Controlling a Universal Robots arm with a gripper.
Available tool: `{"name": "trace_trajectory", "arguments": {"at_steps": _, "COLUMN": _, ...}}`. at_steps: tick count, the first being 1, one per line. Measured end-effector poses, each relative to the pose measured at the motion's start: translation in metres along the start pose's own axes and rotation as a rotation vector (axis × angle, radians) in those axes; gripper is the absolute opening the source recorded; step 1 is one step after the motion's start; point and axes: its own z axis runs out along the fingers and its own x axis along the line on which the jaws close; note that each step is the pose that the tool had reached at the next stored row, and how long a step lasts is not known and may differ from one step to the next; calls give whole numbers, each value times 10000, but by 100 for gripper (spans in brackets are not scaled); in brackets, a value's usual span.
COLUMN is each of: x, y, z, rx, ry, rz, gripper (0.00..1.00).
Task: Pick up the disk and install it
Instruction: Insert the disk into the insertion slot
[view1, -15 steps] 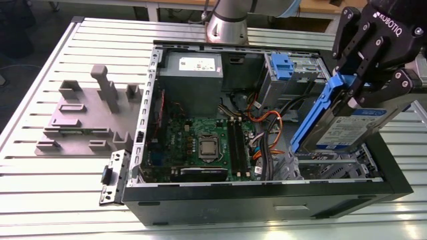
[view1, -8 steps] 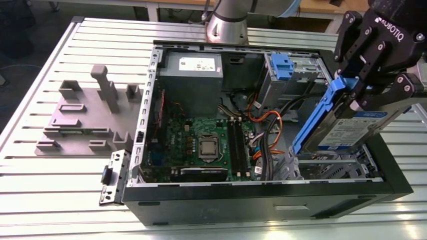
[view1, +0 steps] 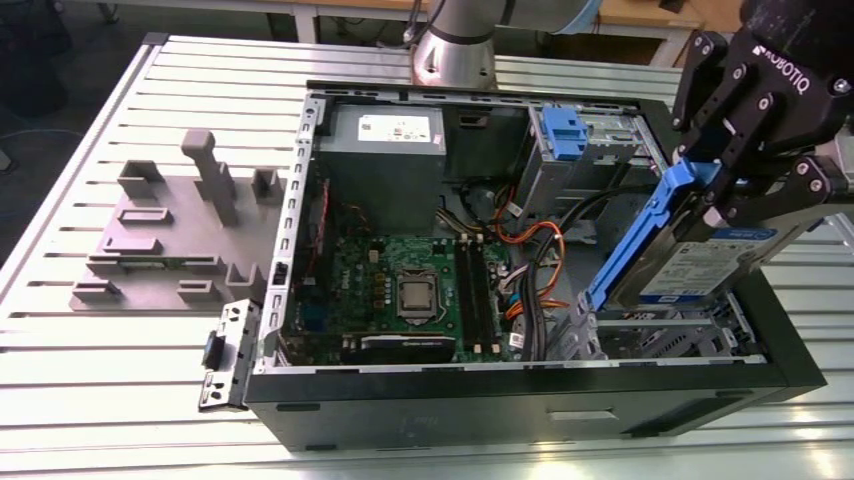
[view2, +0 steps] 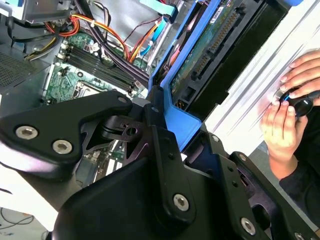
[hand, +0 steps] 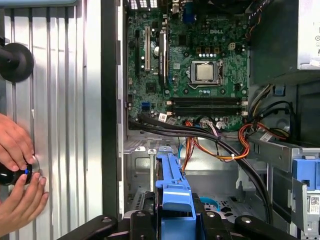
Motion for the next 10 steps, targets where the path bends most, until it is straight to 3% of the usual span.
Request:
{"name": "trace_trajectory", "arguments": {"at_steps": 5, "x": -1, "y": -3, "z": 30, "rx": 0, "ry": -5, "rz": -1, "gripper": 36}}
{"name": "trace_trajectory", "arguments": {"at_steps": 10, "x": 10, "y": -3, "z": 55, "rx": -1, "ry": -101, "rz": 1, "gripper": 36}}
